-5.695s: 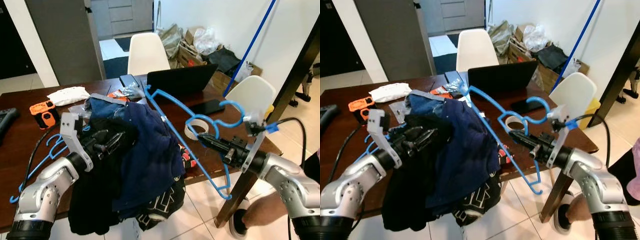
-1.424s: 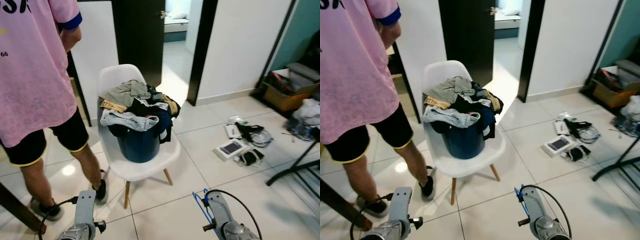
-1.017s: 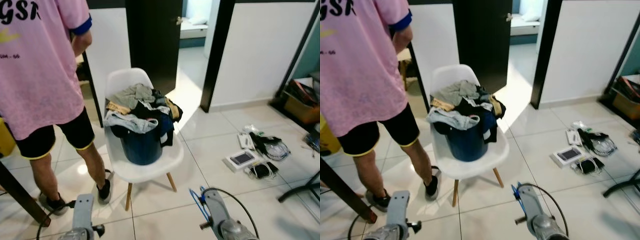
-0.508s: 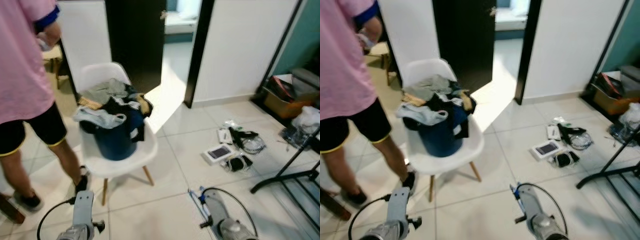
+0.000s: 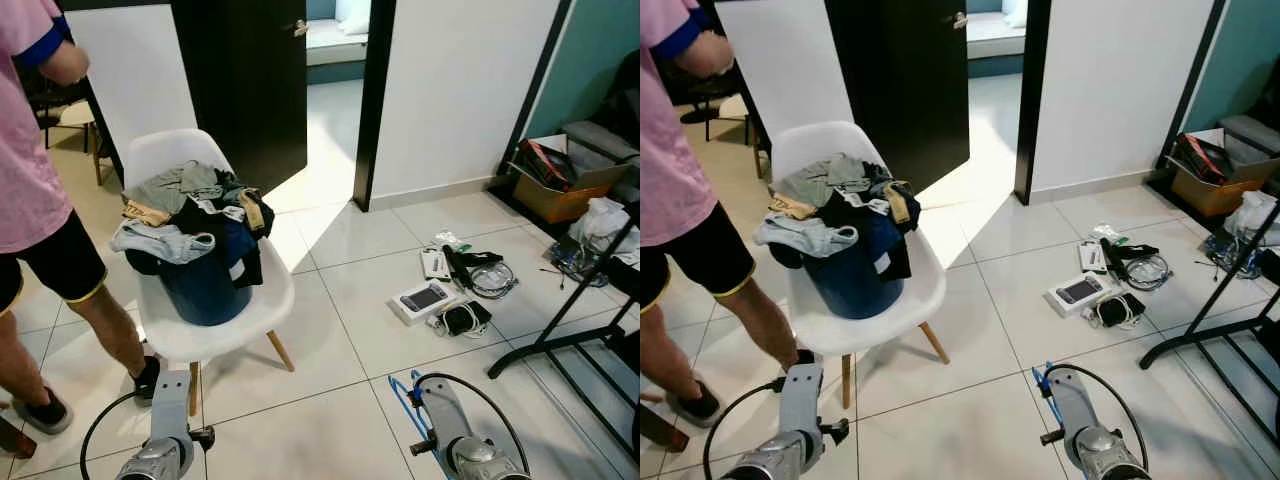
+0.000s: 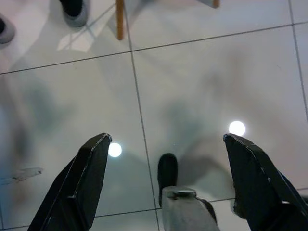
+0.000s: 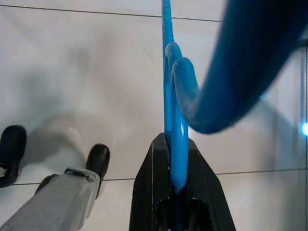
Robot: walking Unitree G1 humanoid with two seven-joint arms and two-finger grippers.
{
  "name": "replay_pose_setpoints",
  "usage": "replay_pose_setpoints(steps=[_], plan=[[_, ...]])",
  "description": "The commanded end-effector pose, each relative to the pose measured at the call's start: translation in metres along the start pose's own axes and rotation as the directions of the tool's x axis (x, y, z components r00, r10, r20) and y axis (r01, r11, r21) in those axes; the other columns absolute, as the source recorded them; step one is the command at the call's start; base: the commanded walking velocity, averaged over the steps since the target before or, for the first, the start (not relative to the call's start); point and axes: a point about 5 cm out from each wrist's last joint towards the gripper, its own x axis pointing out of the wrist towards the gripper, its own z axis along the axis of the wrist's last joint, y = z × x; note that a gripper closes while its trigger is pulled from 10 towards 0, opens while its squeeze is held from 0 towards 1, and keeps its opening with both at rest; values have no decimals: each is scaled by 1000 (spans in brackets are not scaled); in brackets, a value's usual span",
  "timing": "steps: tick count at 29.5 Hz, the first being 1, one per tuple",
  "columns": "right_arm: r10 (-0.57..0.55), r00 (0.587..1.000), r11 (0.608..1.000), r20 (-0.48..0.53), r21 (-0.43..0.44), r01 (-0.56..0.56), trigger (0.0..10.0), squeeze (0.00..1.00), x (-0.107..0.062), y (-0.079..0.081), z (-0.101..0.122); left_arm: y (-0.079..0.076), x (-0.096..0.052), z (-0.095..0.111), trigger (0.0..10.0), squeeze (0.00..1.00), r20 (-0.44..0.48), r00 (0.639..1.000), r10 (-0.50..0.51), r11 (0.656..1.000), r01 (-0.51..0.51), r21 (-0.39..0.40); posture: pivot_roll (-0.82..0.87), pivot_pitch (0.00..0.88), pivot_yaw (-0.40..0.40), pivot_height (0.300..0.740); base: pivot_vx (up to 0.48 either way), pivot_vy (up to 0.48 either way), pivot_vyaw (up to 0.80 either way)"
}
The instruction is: Hang hanger
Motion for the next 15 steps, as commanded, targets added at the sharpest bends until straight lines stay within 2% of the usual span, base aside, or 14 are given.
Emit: replay_pose_setpoints(steps=[1, 15], plan=[[8, 1000, 1000, 8, -11, -8, 10000, 0, 1, 3, 3, 8, 0, 1, 10000, 0, 9, 1000, 27, 1000, -27, 3, 11, 0, 11, 740, 277, 0, 0], [15, 1000, 1000, 11, -6, -15, 10000, 0, 1, 3, 3, 7, 0, 2, 10000, 0, 9, 999, 33, 999, -33, 11, 12, 0, 15, 740, 287, 0, 0]])
